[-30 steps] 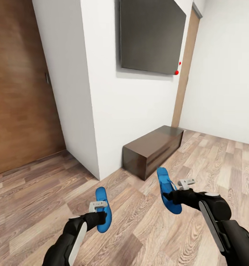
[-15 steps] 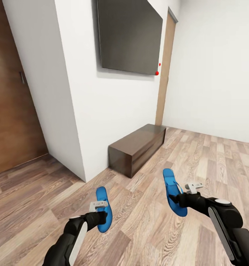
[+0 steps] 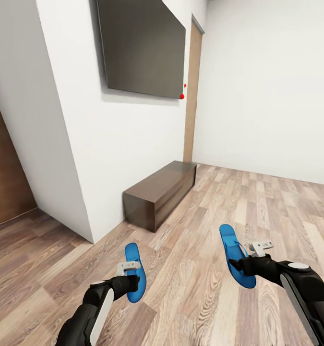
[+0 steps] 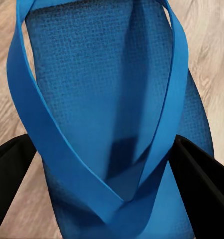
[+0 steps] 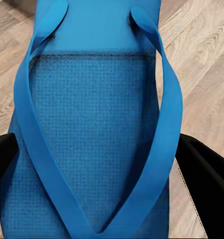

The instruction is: In the bedroom, move the book from the bed onto either nightstand, and place the two sandals side by side next to the bed.

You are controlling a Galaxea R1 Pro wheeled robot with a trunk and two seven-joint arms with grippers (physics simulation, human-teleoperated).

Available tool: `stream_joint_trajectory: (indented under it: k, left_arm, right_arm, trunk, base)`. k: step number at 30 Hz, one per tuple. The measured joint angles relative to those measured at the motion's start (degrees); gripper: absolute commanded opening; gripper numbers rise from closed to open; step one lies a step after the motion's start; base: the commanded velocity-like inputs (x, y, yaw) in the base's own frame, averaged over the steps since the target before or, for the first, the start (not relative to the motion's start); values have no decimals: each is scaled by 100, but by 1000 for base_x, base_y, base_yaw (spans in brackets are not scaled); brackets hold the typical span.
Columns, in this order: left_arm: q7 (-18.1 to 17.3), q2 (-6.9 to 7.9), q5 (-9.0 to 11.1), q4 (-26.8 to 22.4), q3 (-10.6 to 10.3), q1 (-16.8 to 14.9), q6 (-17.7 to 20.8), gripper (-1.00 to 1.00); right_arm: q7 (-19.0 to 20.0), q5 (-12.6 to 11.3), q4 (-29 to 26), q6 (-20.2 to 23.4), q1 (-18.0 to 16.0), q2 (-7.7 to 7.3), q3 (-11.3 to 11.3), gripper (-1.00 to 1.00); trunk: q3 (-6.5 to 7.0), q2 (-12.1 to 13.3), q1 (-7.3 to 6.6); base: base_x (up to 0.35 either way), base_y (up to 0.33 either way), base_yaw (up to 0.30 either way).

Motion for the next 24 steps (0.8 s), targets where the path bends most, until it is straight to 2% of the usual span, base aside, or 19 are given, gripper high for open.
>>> stream_joint_trajectory:
  k: [5, 8, 12, 13, 15, 16, 17, 21, 24]
  left_arm:
    - [-1, -3, 8, 22, 0, 0, -149, -100]
    - [-2, 4, 0, 103, 0, 0, -224, -100]
    - [-3, 3, 3, 119, 0, 0, -235, -100]
    - [-2, -3, 17, 126, 0, 0, -245, -100]
    - [1, -5, 82, 125, -1, 0, -249, -100]
    - [3, -4, 127, 124, -1, 0, -250, -100]
    - [11, 3, 334, 122, -5, 0, -254, -100]
    - [25, 18, 468, 126, -3, 0, -259, -100]
    - [28, 21, 492, 129, -9, 0, -256, -100]
  right_arm:
    - [89, -9, -1, 0, 67, -120, -27, -100]
    - [519, -18, -2, 110, 37, -185, -43, -100]
    - [625, 3, -1, 199, 49, -362, -83, -100]
    - [624, -24, 1, 296, 23, -331, -67, -100]
    - [616, -13, 4, 205, 47, -316, -49, -100]
    - [612, -14, 5, 139, 57, -312, -50, -100]
    - [595, -15, 32, -321, 199, -296, -51, -100]
    - [586, -16, 56, -1218, 632, -284, -80, -100]
    - [588, -6, 58, -1372, 704, -282, -82, -100]
  trunk:
    - [18, 0, 0]
    - [31, 0, 0]
    - [50, 0, 0]
    - [54, 0, 0]
    - [62, 0, 0]
    - [65, 0, 0]
    - [69, 0, 0]
    - [83, 0, 1]
    - [94, 0, 2]
  base:
    - [0, 0, -263]
    - [0, 0, -259]
    - [0, 0, -256]
    - [0, 0, -255]
    - [0, 0, -255]
    - [0, 0, -255]
    - [0, 0, -255]
    - [-42, -23, -255]
    - [-203, -114, -255]
